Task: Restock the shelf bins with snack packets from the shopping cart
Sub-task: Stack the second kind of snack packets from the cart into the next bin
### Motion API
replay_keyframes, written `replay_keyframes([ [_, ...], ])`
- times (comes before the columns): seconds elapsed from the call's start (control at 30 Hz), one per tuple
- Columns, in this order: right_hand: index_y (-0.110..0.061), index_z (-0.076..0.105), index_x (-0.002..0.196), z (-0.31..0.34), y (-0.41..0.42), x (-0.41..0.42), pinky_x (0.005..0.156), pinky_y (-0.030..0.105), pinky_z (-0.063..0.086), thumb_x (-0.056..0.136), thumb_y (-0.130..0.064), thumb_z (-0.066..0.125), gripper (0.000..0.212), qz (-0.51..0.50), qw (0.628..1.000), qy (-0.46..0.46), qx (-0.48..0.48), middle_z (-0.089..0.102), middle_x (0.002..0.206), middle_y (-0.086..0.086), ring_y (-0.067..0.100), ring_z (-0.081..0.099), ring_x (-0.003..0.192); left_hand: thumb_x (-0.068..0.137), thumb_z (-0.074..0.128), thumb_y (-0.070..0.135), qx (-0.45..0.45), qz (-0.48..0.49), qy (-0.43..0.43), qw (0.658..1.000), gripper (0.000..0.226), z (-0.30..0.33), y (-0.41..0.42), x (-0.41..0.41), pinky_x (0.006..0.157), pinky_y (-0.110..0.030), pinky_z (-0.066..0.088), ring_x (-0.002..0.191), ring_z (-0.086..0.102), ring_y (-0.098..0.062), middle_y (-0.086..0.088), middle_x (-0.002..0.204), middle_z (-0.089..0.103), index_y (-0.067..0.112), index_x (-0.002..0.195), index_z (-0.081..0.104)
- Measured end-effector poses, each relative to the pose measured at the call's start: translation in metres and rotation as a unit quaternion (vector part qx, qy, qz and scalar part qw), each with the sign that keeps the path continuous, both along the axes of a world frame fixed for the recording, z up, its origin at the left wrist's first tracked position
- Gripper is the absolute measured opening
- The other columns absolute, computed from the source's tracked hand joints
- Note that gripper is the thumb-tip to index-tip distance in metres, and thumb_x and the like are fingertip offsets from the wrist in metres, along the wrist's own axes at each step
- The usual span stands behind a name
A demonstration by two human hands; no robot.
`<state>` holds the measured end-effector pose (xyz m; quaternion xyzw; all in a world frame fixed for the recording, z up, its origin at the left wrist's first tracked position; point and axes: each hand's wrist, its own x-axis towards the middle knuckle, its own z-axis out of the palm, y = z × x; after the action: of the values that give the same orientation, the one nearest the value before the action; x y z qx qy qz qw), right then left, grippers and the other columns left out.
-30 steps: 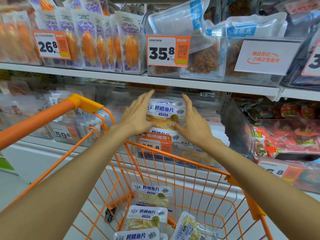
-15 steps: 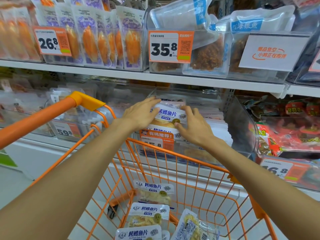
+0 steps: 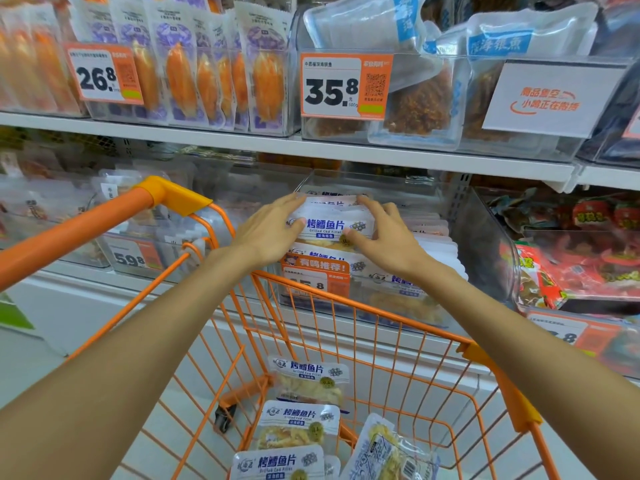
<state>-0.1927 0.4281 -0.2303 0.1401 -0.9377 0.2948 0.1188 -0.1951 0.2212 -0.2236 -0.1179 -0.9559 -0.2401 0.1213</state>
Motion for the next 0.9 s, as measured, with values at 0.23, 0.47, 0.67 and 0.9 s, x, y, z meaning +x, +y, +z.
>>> replay_keyframes([
  [0.23,-0.026,0.020,0.151,-0.006,0.005,0.001,0.080,0.035,0.048,0.098,-0.043,0.044,0.060,0.001,1.000,0.018,0.000,0.033,0.142,0.009,0.024,0.055,0.105,0.104,0.031,0.029,-0.024,-0.017,-0.019,0.999,0.054,-0.004,0.001,0.001,0.119,-0.035,0.012,0.148,0.008,-0.017,0.005,0.161,0.008,0.023,0.154,0.011],
  [0.47,-0.021,0.045,0.135,0.003,0.016,0.033,0.083,0.034,0.049,0.092,-0.027,0.059,0.045,-0.021,0.993,0.105,-0.041,0.047,0.124,0.000,0.013,0.053,0.099,0.092,0.057,0.018,0.010,0.033,0.064,0.997,0.052,0.009,-0.001,0.031,0.101,-0.038,0.038,0.132,0.039,-0.023,-0.001,0.144,0.045,0.021,0.141,0.041],
  [0.67,-0.026,0.065,0.098,0.002,0.033,0.093,0.066,0.027,0.050,0.090,-0.019,0.062,0.011,0.046,0.992,0.094,-0.075,0.061,0.083,-0.012,0.007,0.059,0.073,0.088,0.059,0.025,0.052,0.044,-0.006,0.998,0.015,0.013,0.002,0.091,0.078,-0.033,0.053,0.093,0.064,-0.013,0.014,0.095,0.067,0.039,0.094,0.064],
  [0.9,-0.020,0.068,0.101,-0.057,0.028,0.132,0.077,0.038,0.053,0.092,-0.014,0.056,0.016,0.167,0.965,-0.163,0.119,0.067,0.090,-0.005,0.012,0.063,0.083,0.091,0.053,0.014,-0.111,-0.040,-0.273,0.955,0.022,-0.049,0.006,0.125,0.081,-0.040,0.054,0.093,0.065,-0.020,0.003,0.099,0.066,0.028,0.101,0.066],
])
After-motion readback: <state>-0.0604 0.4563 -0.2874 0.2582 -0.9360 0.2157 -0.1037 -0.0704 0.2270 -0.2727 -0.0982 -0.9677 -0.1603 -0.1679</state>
